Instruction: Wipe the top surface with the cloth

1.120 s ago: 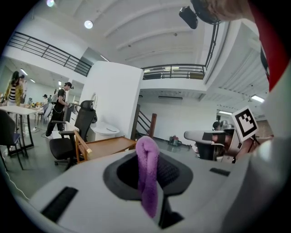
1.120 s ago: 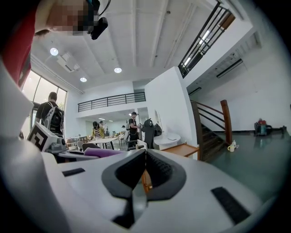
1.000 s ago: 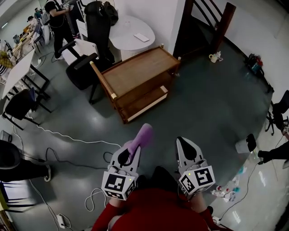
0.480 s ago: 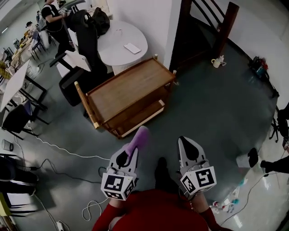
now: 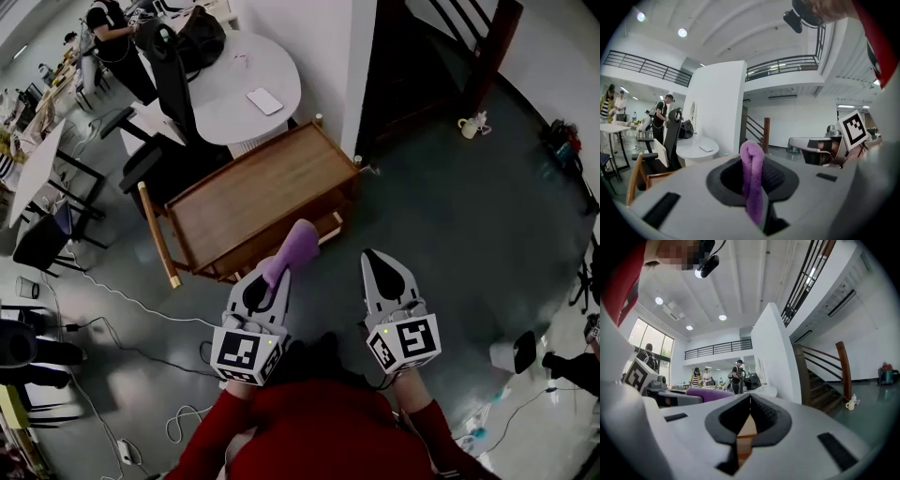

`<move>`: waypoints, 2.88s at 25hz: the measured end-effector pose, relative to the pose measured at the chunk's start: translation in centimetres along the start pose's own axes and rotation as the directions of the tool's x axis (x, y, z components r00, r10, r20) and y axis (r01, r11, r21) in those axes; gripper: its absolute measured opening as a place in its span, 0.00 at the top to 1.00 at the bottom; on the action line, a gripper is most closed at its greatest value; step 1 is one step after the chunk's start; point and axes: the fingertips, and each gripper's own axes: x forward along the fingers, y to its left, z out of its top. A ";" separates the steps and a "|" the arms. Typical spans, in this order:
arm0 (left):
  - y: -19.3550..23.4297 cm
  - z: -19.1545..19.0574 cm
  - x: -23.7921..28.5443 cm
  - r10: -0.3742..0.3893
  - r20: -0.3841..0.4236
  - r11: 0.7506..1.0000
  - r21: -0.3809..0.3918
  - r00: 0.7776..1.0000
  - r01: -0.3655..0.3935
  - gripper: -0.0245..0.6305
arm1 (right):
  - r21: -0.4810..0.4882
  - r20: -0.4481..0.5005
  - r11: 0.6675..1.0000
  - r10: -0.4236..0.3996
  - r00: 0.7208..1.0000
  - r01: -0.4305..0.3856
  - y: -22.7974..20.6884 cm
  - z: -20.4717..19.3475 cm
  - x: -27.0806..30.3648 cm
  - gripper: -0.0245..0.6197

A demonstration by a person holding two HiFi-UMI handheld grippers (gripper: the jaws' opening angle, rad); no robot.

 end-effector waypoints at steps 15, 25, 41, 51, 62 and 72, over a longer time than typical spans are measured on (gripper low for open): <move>2.8 -5.8 10.7 -0.037 -0.026 0.999 0.010 0.999 0.037 0.88 | -0.055 -0.007 0.998 0.021 1.000 -0.021 -3.4 -4.5 6.8 0.94; -2.4 -11.8 28.8 -0.084 -0.133 0.995 -0.073 0.988 0.075 0.88 | -0.089 0.011 0.994 -0.062 0.998 0.063 -9.4 -2.7 9.7 0.94; 12.7 -20.0 18.3 0.296 -0.284 0.937 -0.097 0.912 -0.335 0.88 | -0.114 -0.104 0.991 0.058 0.993 -0.070 -7.3 -7.9 17.8 0.94; 24.3 -25.6 -1.9 0.655 -0.401 0.673 -0.077 0.641 -0.736 0.88 | -0.076 -0.111 0.987 0.134 0.985 -0.143 -4.4 -9.8 18.5 0.94; 10.1 -22.2 7.1 0.366 -0.255 0.910 -0.105 0.895 -0.402 0.88 | -0.092 -0.081 0.990 0.098 0.992 -0.105 -6.2 -8.6 15.6 0.94; 2.1 -30.0 32.9 0.069 -0.307 0.971 -0.197 0.949 -0.134 0.88 | -0.051 -0.132 0.999 0.001 0.991 -0.008 -13.3 -12.7 13.9 0.94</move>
